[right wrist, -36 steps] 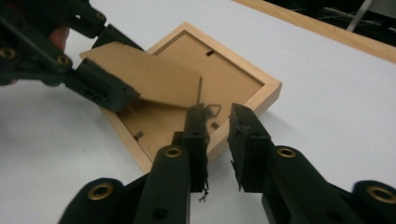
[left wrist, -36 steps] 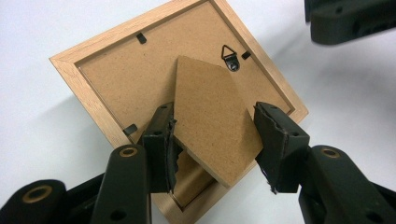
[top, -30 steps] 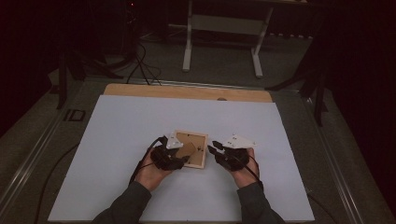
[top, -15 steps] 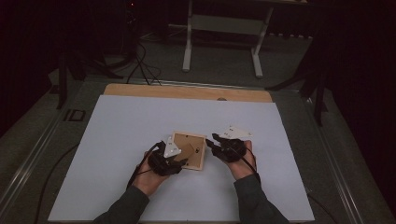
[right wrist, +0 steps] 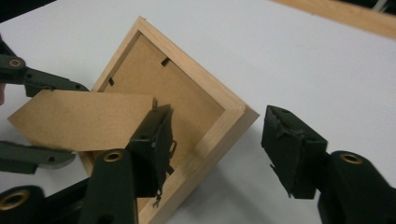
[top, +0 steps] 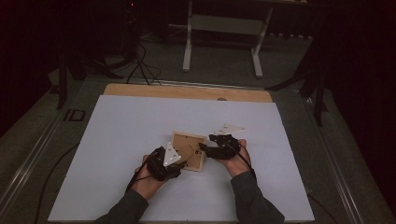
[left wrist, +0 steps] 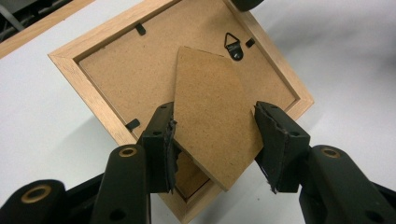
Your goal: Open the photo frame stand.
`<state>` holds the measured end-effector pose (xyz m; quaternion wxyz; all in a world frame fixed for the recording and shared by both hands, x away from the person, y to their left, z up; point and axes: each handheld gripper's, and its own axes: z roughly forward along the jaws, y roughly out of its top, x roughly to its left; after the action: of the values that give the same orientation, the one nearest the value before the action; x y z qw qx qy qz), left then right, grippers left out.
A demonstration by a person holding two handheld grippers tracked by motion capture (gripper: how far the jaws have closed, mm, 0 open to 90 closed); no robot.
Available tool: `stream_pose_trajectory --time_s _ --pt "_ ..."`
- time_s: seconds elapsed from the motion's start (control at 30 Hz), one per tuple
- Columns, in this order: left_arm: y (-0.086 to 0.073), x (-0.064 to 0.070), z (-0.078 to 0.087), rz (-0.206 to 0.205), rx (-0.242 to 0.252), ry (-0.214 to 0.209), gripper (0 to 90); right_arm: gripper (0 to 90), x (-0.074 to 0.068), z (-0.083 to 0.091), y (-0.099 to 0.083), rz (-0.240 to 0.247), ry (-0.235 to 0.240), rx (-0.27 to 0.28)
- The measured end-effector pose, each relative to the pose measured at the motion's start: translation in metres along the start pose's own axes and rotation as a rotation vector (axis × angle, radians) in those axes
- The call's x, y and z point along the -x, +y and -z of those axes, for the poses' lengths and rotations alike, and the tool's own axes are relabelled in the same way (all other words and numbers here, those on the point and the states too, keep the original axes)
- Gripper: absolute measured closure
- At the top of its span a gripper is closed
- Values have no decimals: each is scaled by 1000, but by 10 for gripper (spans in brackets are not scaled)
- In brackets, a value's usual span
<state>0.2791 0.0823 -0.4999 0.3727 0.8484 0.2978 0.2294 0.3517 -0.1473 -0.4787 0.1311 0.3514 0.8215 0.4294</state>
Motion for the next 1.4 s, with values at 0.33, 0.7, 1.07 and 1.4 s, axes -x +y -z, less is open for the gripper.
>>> stream_pose_trajectory --time_s 0.33,0.7,1.07,1.4 --pt "-2 5 3 -53 23 29 519 354 3 -9 1 -56 50 -26" --pt "-7 -2 1 -27 -4 -28 514 405 6 -13 -1 -82 105 -43" --pt "-10 -28 3 221 14 -261 592 435 2 -10 1 -46 100 -24" --pt "-7 -28 1 197 -8 -221 613 505 0 -4 3 -36 85 11"
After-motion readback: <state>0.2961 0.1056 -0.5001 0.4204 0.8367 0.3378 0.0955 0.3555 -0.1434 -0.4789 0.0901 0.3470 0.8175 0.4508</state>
